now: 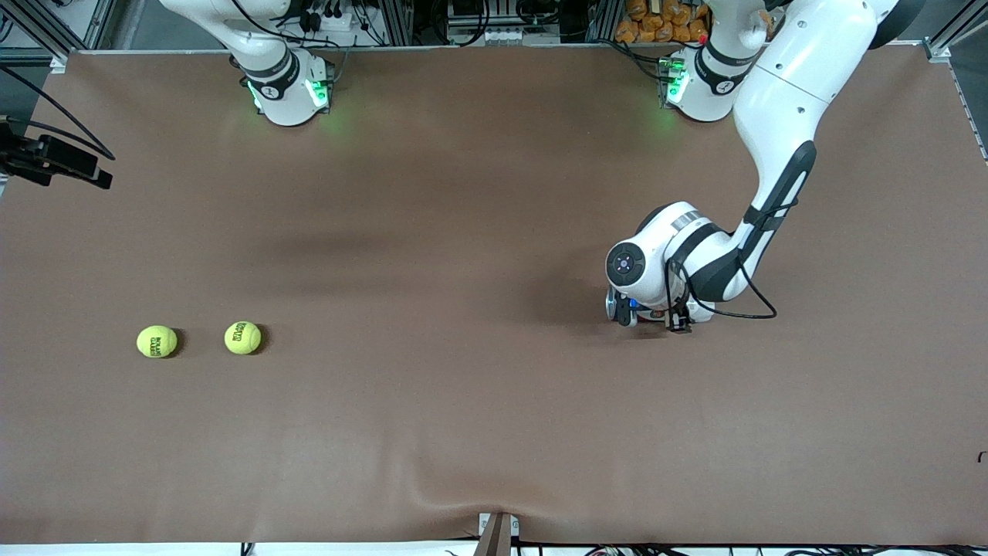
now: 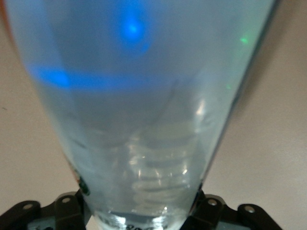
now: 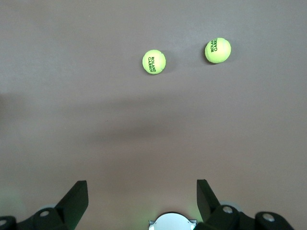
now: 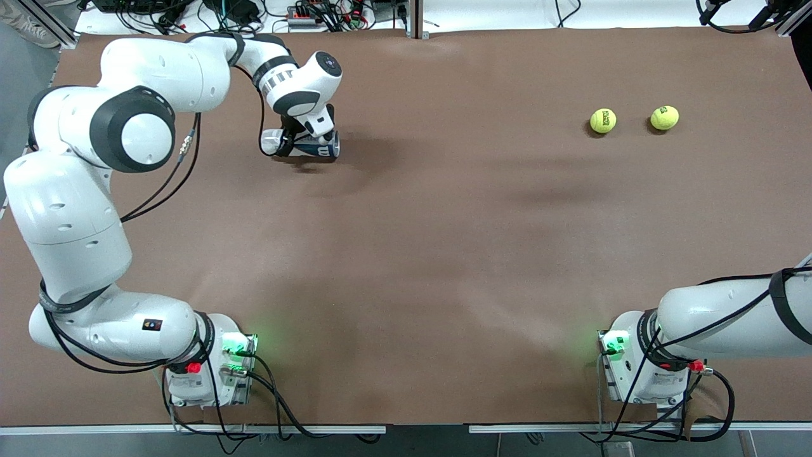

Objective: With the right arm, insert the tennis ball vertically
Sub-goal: 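Close the left gripper around the tube's closed end, then lift the tube and stand it upright toward the tennis balls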

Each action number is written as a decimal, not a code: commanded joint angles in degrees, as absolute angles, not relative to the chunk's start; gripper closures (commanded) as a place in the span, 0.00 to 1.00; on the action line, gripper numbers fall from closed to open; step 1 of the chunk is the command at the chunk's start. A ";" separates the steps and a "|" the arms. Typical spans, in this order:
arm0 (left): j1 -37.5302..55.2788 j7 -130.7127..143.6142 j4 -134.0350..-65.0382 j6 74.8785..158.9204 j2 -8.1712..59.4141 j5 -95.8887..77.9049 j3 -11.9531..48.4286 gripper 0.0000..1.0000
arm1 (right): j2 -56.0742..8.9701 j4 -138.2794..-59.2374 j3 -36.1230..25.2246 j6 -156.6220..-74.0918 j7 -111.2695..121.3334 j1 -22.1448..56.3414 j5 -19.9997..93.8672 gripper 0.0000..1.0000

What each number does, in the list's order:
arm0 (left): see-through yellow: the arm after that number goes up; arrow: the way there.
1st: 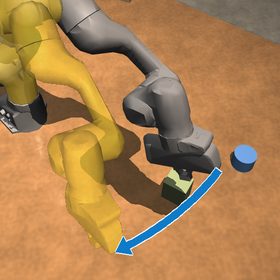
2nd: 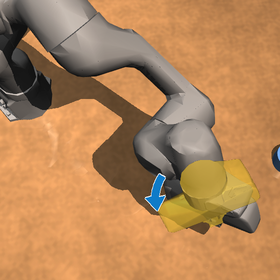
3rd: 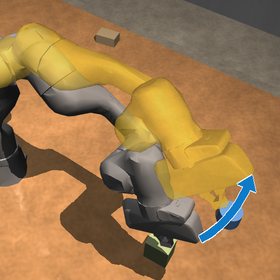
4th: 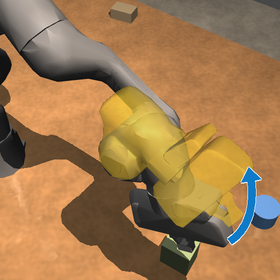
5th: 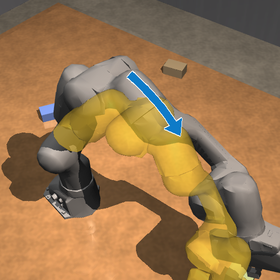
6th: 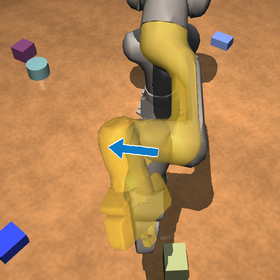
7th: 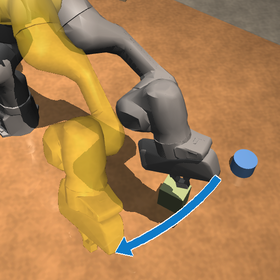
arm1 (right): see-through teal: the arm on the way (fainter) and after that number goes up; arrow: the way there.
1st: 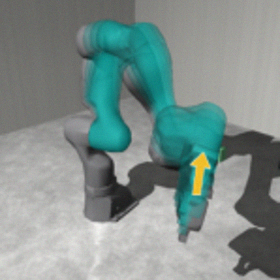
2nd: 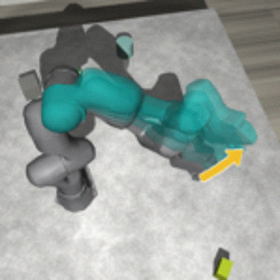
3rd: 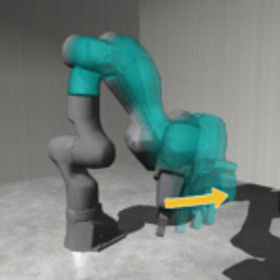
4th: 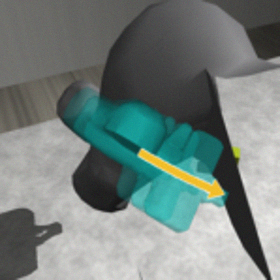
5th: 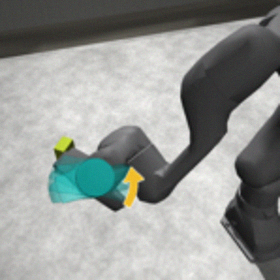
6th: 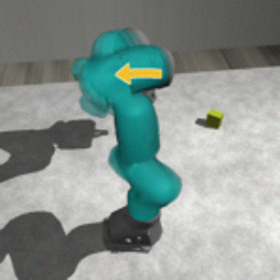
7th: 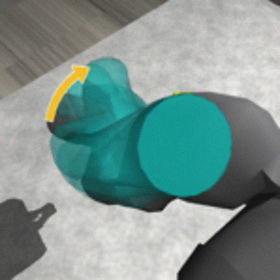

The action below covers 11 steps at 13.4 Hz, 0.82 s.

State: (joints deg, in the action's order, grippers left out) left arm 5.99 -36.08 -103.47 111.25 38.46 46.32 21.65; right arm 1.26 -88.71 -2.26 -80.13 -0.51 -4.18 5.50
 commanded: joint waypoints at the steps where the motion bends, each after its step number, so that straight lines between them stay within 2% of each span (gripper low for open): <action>1: 5.71 -36.47 -103.27 111.88 38.76 45.97 22.06 0.25 | 1.67 -88.51 -1.50 -79.63 0.09 -5.19 6.06 0.00; 8: 5.63 -36.48 -102.39 111.88 38.23 45.79 26.10 0.24 | 1.67 -88.51 -1.49 -79.63 0.09 -5.01 6.06 0.00; 11: 5.63 -35.86 -99.94 111.88 38.06 42.12 28.73 0.24 | 1.76 -88.51 -1.49 -79.63 0.09 -5.01 6.06 0.00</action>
State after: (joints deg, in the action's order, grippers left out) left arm 5.99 -35.91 -101.75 111.97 38.46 44.54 27.09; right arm 1.25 -88.72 -2.12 -80.13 -0.51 -4.18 5.51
